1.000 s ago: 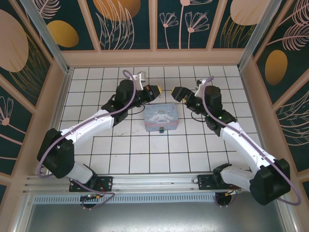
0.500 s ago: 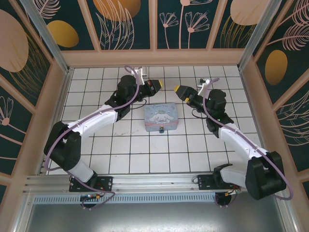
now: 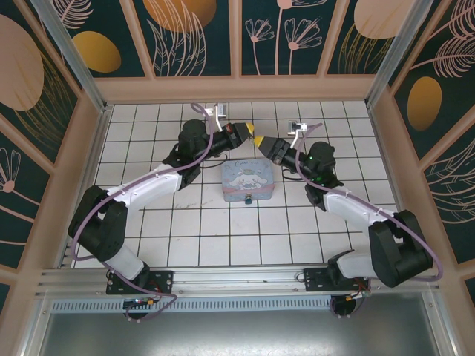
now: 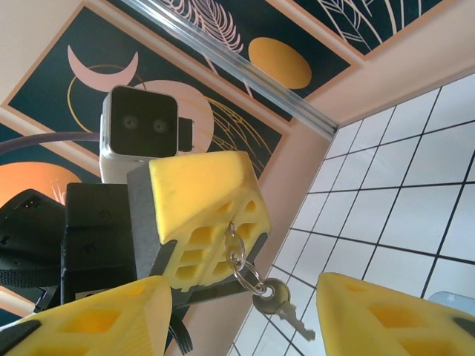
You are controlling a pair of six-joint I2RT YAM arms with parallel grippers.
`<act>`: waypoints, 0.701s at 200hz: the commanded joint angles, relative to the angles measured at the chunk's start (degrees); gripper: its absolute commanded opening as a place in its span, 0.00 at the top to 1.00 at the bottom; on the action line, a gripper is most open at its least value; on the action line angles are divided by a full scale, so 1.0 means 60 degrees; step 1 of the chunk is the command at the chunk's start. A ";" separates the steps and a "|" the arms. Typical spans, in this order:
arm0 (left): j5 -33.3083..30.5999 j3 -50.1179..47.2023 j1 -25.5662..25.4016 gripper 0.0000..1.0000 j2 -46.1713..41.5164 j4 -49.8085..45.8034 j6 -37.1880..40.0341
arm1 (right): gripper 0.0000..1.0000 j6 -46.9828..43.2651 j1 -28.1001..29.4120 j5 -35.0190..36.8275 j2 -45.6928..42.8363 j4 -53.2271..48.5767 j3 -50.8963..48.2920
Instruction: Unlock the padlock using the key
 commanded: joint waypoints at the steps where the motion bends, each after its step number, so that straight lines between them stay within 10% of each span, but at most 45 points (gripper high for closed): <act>1: 0.0187 -0.0136 0.0014 1.00 0.0030 0.0679 -0.0289 | 0.47 0.0056 0.0121 -0.0076 0.0054 0.0902 0.0185; 140: 0.0255 -0.0383 0.0000 1.00 0.0164 0.1045 -0.0688 | 0.60 0.0407 0.0213 -0.0003 0.0623 0.1285 0.0401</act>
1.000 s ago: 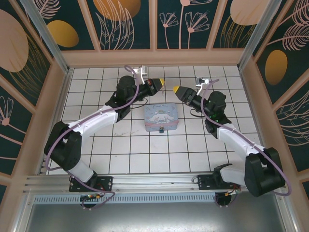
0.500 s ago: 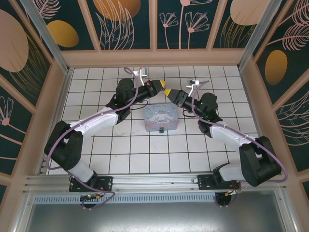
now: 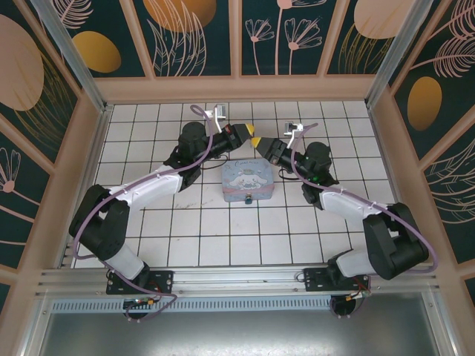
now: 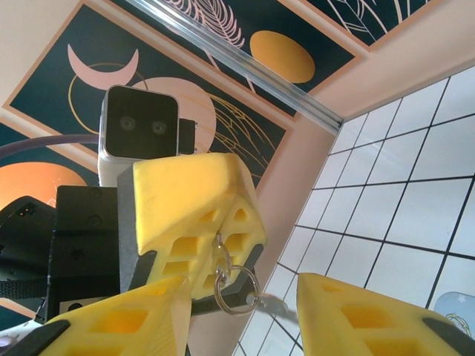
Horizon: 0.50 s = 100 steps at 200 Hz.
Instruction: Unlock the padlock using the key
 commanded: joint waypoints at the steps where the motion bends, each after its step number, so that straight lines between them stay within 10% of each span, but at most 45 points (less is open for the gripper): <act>1: 0.0174 -0.0133 0.0000 1.00 0.0077 0.0543 -0.0126 | 0.60 0.0127 0.0088 -0.0010 0.0089 0.0741 0.0365; 100: 0.0158 -0.0267 -0.0056 1.00 0.0040 0.0776 -0.0306 | 0.70 0.0230 0.0275 -0.0025 0.0401 0.0777 0.0491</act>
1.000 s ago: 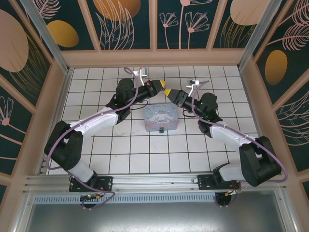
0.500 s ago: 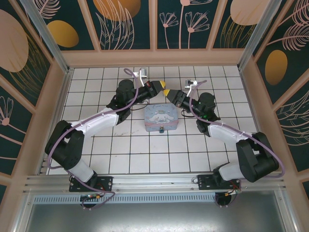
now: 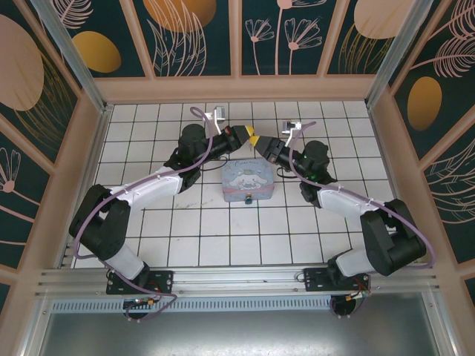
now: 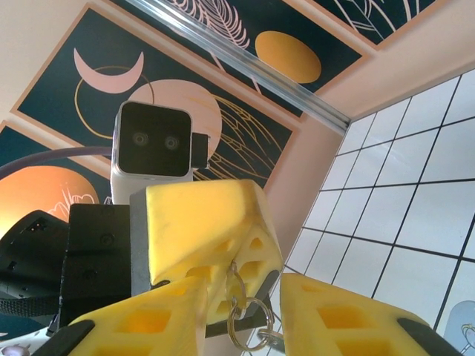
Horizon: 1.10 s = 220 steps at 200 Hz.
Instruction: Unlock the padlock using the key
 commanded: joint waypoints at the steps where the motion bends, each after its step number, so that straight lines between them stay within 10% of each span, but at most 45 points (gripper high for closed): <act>1: 0.0158 -0.0045 -0.0046 1.00 0.0040 0.0490 -0.0073 | 0.70 0.0004 0.0156 -0.0025 0.0123 0.0518 0.0292; 101: 0.0032 -0.0122 -0.0123 1.00 -0.0119 0.0183 -0.0132 | 1.00 -0.1342 0.0378 0.0524 -0.0194 -0.1783 0.0920; 154: -0.0829 0.0156 -0.0114 0.39 -0.0673 -0.1250 -0.0206 | 1.00 -0.3403 0.0532 0.1455 -0.1033 -0.4490 0.1063; 220: -0.1015 0.1584 -0.0117 0.18 -0.0513 -0.4982 -0.0913 | 1.00 -0.6356 0.1887 0.4420 -0.1420 -0.7143 0.1809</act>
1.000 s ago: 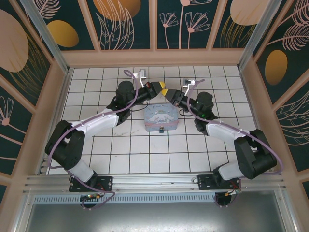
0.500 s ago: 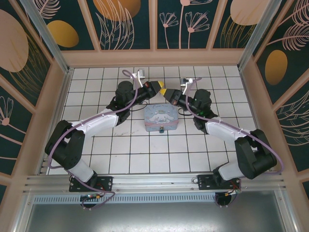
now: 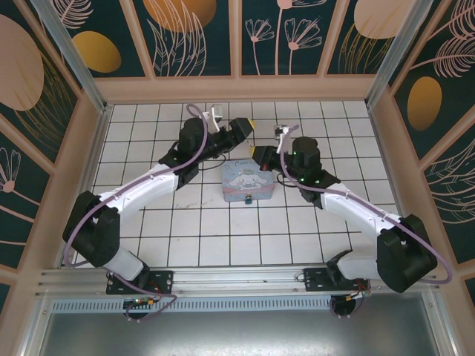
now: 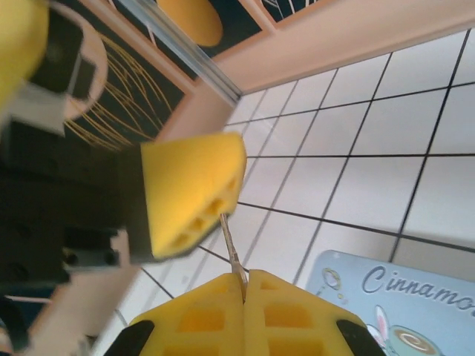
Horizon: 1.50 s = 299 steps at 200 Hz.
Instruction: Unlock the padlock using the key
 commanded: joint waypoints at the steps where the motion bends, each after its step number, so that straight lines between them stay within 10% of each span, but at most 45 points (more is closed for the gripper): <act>1: 0.0057 0.0574 0.0001 0.18 0.0068 -0.1790 -0.0507 | 1.00 -0.1835 0.0748 0.1907 -0.0163 -0.1278 0.0722; 91: -0.0067 0.0187 0.0006 0.17 -0.0107 -0.2749 -0.1133 | 1.00 -0.3528 0.2370 0.5622 0.0279 -0.1674 0.0848; 299: 0.0241 0.0297 -0.0154 0.69 0.0510 -0.2368 -0.1544 | 1.00 -0.3734 0.2481 0.5666 0.0631 -0.1894 0.1346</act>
